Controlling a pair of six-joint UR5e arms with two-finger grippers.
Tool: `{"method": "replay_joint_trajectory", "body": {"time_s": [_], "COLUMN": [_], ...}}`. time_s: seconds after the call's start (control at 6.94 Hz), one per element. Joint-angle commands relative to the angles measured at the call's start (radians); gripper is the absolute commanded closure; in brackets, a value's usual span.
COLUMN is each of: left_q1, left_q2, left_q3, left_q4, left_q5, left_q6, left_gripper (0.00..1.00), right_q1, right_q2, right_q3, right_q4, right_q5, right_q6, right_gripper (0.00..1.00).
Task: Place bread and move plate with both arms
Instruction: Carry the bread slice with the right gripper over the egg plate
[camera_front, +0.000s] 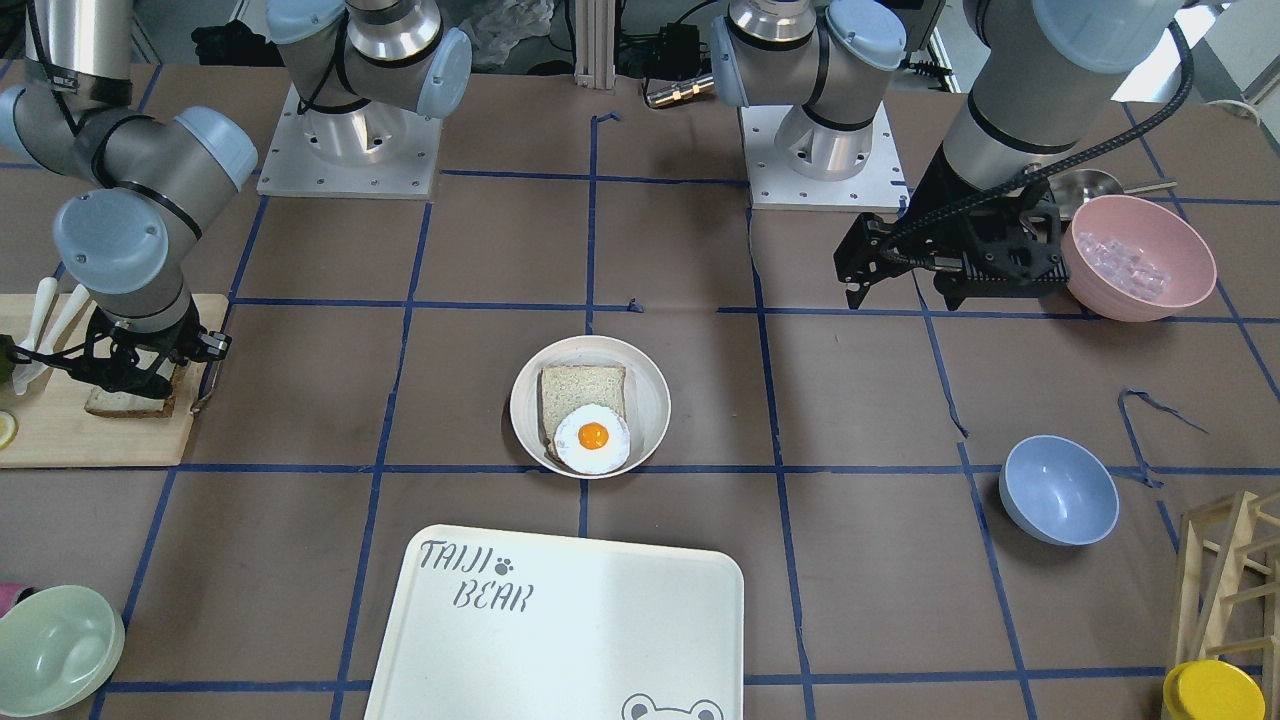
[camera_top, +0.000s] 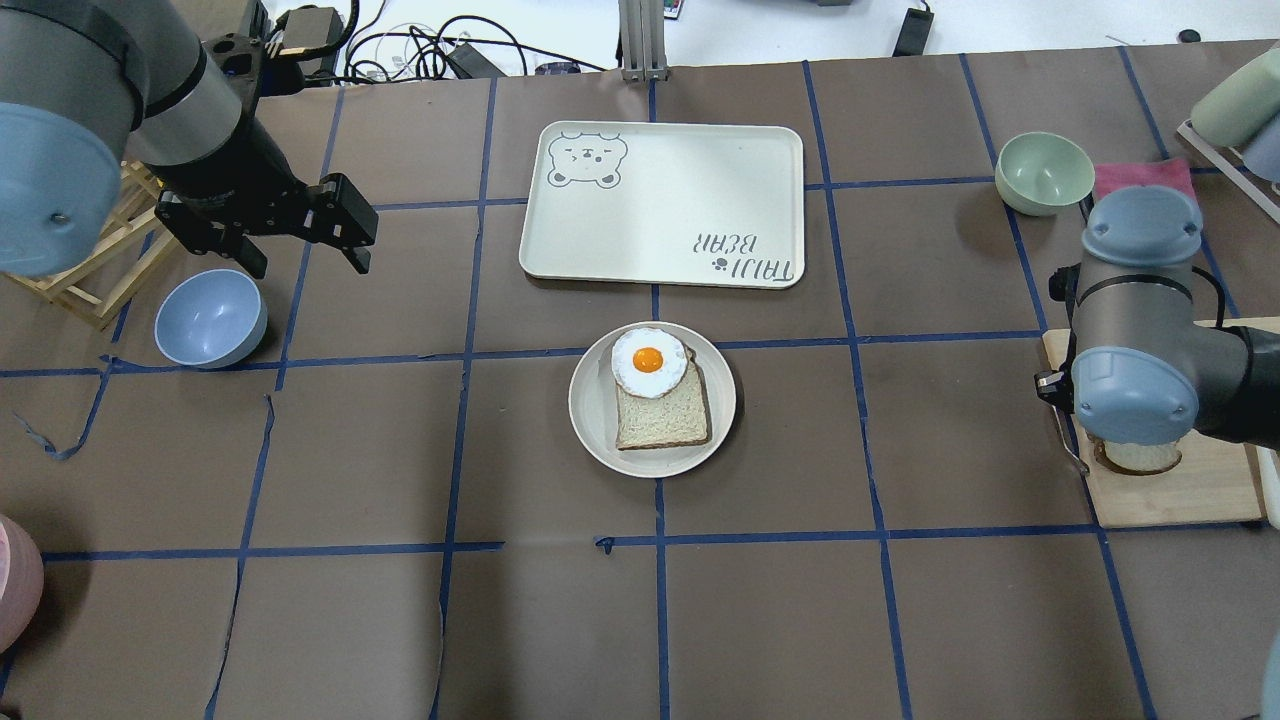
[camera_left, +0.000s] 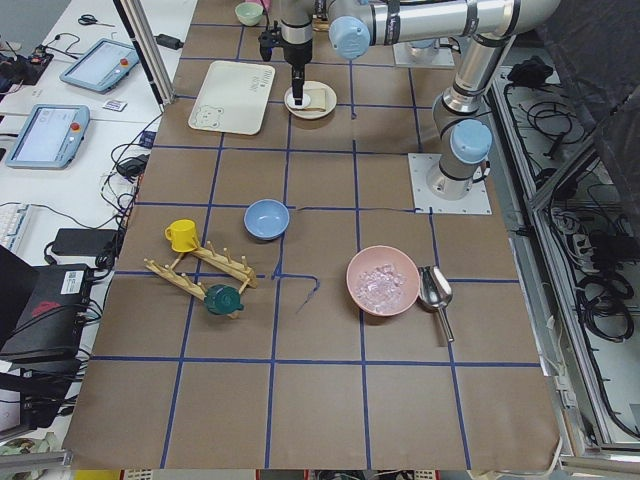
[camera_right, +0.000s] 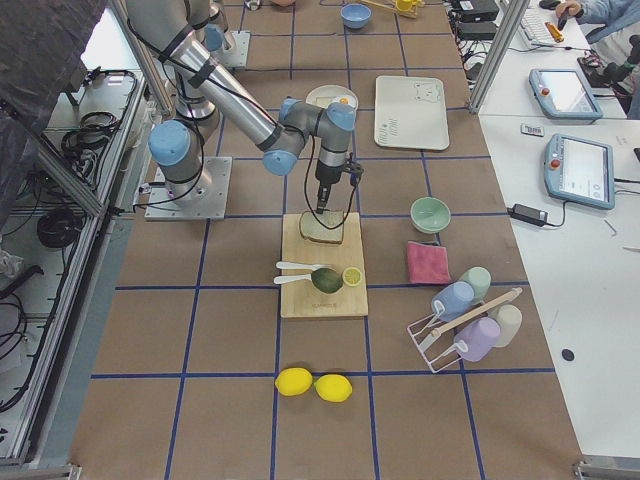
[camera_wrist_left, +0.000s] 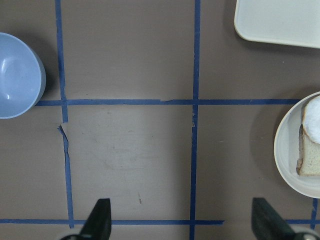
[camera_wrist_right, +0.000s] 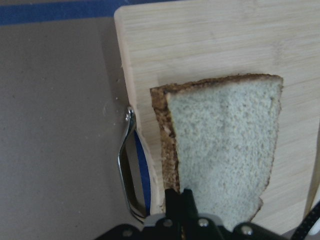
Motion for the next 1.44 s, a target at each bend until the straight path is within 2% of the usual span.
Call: {"method": "replay_joint_trajectory", "body": {"time_s": [0.0,0.14,0.29,0.43,0.72,0.86,1.01,1.15,1.3], "left_q1": [0.000,0.000,0.000,0.000,0.000,0.000,0.001,0.000,0.000], "left_q2": [0.000,0.000,0.000,0.000,0.000,0.000,0.000,0.000,0.000], "left_q3": [0.000,0.000,0.000,0.000,-0.002,-0.002,-0.002,-0.002,-0.002], "left_q4": [-0.002,-0.002,-0.002,-0.002,-0.003,-0.003,-0.003,-0.003,-0.003], "left_q5": [0.001,0.001,0.001,0.001,0.001,0.003,0.001,0.003,0.001], "left_q6": [0.002,0.000,0.000,0.000,0.002,0.002,0.002,0.002,0.002], "left_gripper": [0.00,0.00,0.00,0.00,0.00,0.00,0.00,0.00,0.00], "right_q1": [0.024,0.050,0.106,0.212,0.489,0.568,0.638,0.730,0.805], "right_q2": [-0.088,-0.108,-0.105,-0.073,0.014,0.044,0.058,0.085,0.142], "right_q3": [-0.053,-0.155,-0.308,-0.438,-0.554,-0.588,-0.593,-0.592,-0.589], "right_q4": [0.097,0.208,0.420,0.532,0.545,0.541,0.541,0.478,0.469], "right_q5": [0.037,0.042,0.073,0.109,0.131,0.204,0.218,0.228,0.226], "right_q6": [0.007,0.009,0.071,0.189,0.372,0.422,0.546,0.643,0.762], "right_gripper": [1.00,1.00,1.00,1.00,1.00,1.00,1.00,1.00,1.00]}}
